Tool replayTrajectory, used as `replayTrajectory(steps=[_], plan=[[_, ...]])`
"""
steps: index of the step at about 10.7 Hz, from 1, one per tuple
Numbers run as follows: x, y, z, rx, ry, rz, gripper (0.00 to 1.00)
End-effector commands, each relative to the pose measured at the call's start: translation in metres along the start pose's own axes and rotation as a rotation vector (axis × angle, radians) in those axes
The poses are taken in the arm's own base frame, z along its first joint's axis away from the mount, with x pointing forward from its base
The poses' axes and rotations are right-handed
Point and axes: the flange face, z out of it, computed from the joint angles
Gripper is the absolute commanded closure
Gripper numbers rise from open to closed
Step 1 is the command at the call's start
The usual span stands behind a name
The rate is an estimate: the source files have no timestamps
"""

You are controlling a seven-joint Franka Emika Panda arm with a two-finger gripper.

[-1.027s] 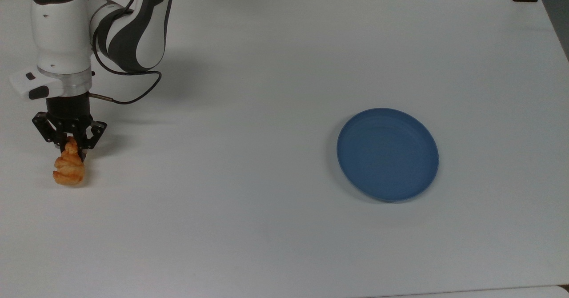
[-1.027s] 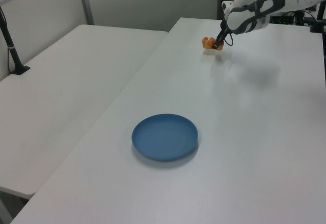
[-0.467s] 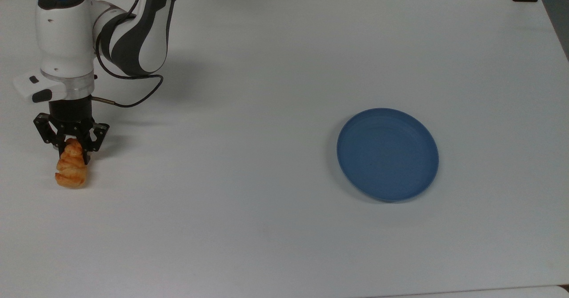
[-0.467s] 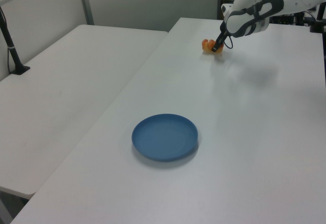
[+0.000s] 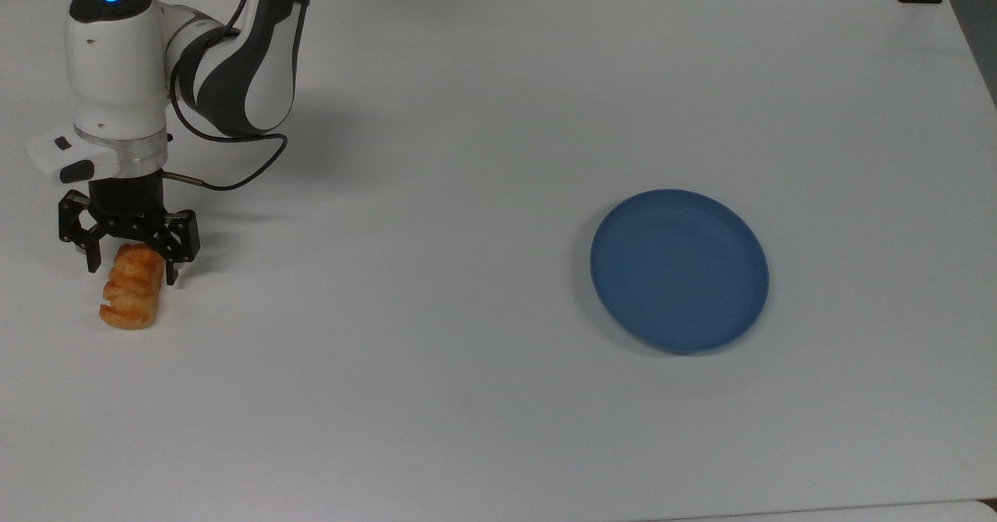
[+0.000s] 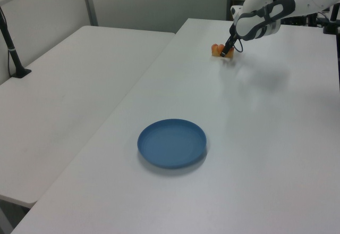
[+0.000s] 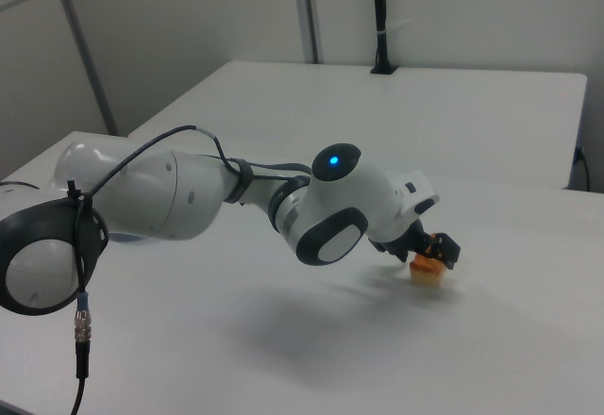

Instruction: Put the bread on the table

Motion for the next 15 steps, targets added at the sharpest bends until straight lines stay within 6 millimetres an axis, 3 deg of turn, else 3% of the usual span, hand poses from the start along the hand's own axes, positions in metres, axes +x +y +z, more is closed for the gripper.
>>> replayTrajectory(steps=[1,3,6,11,12,15], plan=[[0.002,-0.001,-0.004,-0.011,0.031,0.015,0.0],[0.009,-0.003,-0.013,-0.012,0.045,0.003,0.0],[0.028,-0.004,-0.06,0.007,0.086,0.015,0.0],[0.048,-0.061,-0.131,0.103,0.112,0.034,0.0],[0.053,-0.065,-0.146,0.133,0.093,0.039,0.0],[0.069,-0.105,-0.196,0.172,-0.011,0.039,0.0]])
